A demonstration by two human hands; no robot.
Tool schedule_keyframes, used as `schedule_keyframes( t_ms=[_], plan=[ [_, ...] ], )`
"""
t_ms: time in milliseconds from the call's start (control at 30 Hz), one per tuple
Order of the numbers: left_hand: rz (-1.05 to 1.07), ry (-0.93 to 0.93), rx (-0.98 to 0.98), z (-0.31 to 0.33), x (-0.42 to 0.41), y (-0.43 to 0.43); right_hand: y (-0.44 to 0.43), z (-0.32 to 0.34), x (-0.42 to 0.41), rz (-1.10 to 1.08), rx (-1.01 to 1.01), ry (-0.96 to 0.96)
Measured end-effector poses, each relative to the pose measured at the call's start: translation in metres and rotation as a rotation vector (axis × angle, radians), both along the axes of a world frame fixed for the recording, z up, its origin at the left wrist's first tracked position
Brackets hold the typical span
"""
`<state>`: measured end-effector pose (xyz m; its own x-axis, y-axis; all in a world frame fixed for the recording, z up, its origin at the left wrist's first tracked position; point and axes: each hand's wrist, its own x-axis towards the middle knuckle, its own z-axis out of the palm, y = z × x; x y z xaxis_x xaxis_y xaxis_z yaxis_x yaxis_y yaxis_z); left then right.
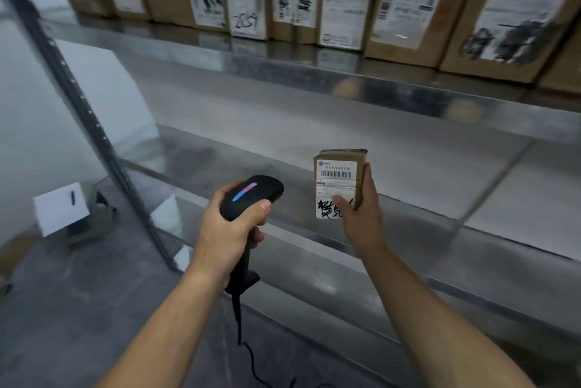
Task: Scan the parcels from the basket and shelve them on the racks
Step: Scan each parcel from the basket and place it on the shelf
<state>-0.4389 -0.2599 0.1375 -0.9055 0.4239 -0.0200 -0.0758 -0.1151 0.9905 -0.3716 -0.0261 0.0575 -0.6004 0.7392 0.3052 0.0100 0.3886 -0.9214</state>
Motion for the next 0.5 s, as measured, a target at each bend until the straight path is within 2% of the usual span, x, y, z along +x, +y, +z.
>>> schedule_keyframes(
  t_ms=[233, 500],
  plan=[
    [0.12, -0.025, 0.046, -0.002, -0.076, -0.037, -0.041, 0.004, -0.083, 0.074, 0.009, -0.015],
    [0.149, 0.011, 0.036, 0.007, -0.204, -0.132, -0.125, 0.0, -0.226, 0.125, -0.022, -0.001]
  ],
)
